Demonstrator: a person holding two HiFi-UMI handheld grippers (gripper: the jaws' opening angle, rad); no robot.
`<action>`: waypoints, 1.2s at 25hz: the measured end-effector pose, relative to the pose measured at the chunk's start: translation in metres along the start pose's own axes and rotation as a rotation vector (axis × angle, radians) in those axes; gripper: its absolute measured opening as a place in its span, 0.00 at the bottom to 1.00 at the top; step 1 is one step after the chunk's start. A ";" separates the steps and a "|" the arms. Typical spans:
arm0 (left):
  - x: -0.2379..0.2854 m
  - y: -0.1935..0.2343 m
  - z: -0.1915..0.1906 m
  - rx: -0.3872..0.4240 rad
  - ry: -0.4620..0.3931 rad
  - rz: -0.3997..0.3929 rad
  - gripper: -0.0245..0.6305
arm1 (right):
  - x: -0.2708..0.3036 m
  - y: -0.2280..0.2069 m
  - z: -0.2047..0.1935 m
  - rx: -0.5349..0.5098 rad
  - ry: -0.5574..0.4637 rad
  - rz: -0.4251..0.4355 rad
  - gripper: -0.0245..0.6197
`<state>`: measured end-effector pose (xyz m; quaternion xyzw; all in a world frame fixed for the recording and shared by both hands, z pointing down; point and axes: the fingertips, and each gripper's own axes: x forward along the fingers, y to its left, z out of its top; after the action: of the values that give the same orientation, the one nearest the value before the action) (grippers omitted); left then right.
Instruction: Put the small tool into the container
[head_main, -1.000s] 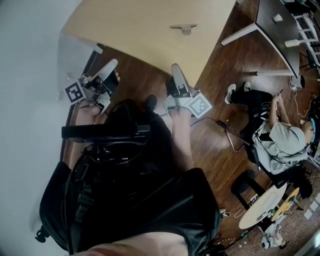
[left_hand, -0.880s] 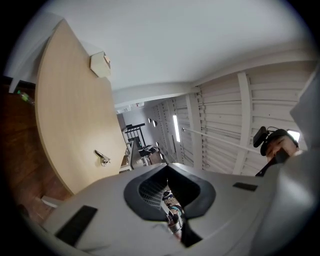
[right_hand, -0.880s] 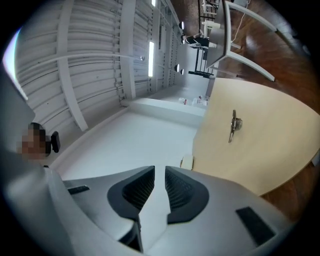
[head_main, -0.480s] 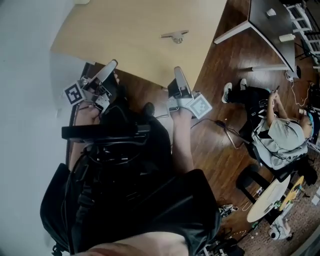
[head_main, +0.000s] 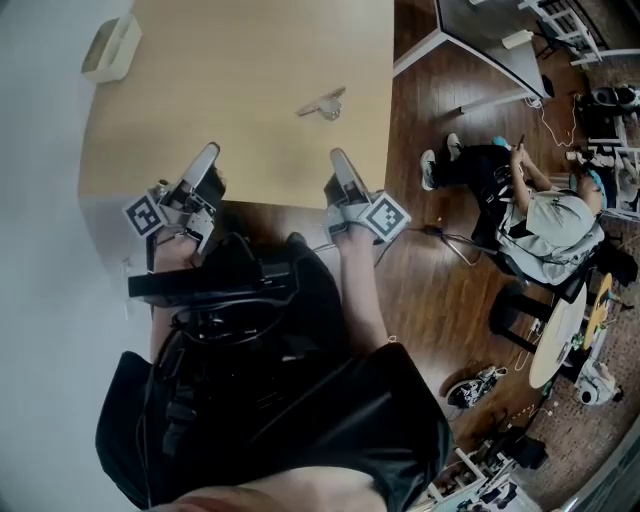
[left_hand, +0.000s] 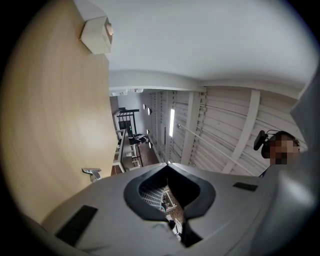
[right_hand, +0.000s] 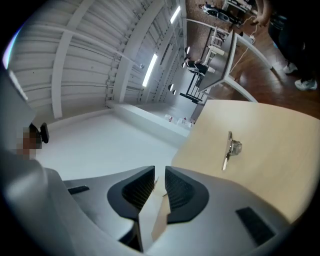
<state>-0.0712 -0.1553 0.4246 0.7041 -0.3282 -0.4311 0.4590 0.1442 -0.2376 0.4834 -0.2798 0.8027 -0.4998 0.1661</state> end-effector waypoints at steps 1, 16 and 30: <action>-0.001 0.004 0.000 -0.013 0.012 -0.001 0.05 | -0.003 -0.003 -0.001 -0.006 -0.008 -0.026 0.11; 0.035 0.026 0.003 -0.072 0.158 -0.034 0.05 | 0.002 -0.028 -0.005 -0.047 -0.013 -0.169 0.11; 0.099 0.057 -0.025 0.042 0.244 0.136 0.05 | 0.030 -0.152 0.041 -0.252 0.215 -0.341 0.29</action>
<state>-0.0117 -0.2516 0.4521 0.7369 -0.3260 -0.3031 0.5087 0.1861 -0.3370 0.6015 -0.3749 0.8130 -0.4435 -0.0431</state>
